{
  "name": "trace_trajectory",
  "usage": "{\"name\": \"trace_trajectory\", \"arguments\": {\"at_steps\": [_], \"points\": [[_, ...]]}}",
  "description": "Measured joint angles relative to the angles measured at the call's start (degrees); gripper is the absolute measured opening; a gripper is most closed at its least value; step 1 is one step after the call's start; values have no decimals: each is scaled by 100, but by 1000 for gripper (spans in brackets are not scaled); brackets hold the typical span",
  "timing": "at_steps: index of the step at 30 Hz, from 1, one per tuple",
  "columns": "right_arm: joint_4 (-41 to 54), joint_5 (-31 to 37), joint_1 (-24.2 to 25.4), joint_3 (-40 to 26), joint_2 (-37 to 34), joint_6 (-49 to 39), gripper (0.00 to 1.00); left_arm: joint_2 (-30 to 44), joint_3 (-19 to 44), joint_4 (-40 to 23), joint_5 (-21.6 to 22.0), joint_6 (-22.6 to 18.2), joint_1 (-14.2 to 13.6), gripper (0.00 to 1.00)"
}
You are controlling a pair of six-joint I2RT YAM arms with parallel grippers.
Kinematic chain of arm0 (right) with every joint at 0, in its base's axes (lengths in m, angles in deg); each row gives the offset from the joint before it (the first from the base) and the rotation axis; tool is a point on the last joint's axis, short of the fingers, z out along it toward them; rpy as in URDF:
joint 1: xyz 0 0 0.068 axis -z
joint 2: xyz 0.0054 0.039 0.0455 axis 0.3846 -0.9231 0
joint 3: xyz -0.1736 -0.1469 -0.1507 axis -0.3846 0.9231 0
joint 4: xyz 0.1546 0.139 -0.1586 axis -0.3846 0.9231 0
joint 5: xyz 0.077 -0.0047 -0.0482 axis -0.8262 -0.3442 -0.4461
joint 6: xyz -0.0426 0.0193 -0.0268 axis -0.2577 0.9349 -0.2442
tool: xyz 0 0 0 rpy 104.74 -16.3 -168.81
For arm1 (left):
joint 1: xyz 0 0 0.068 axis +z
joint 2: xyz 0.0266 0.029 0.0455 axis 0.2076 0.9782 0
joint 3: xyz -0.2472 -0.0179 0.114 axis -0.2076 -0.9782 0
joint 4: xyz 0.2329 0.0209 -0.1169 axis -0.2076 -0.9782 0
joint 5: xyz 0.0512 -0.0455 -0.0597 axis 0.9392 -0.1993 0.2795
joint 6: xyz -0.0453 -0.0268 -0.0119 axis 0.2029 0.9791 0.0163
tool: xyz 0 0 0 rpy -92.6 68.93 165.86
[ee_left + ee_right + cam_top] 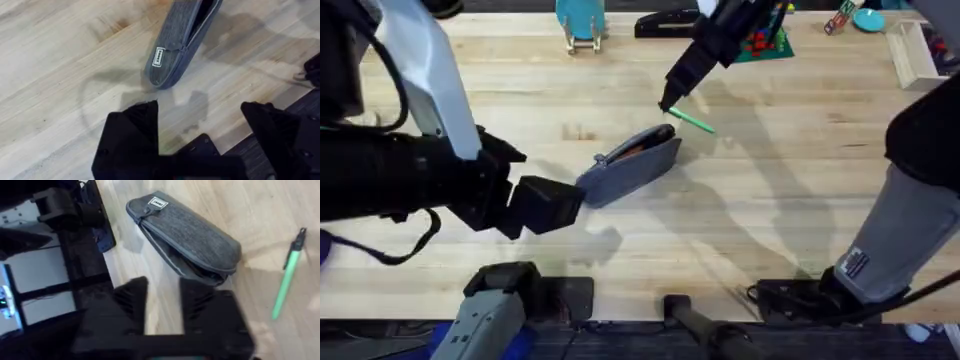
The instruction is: Unzip the bag, pick up the pens from the table one at a time and place them inside, then zip the bag closed.
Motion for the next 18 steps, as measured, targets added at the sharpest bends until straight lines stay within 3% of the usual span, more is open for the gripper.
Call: {"name": "trace_trajectory", "arguments": {"at_steps": [2,4,12,13,18], "points": [[170,88,-2,-218,0,-152,132,2,0,0,0,0,0,996],[350,183,-17,-459,0,-349,37,2,0,-1,-2,0,0,996],[363,1137,-436,-1109,11,-794,30,0,0,-2,-4,0,0,995],[361,1742,-673,-1111,11,-846,29,2,0,-2,-4,0,0,995],[329,2581,-935,-1111,11,-884,30,2,0,-2,-4,0,0,995]]}}
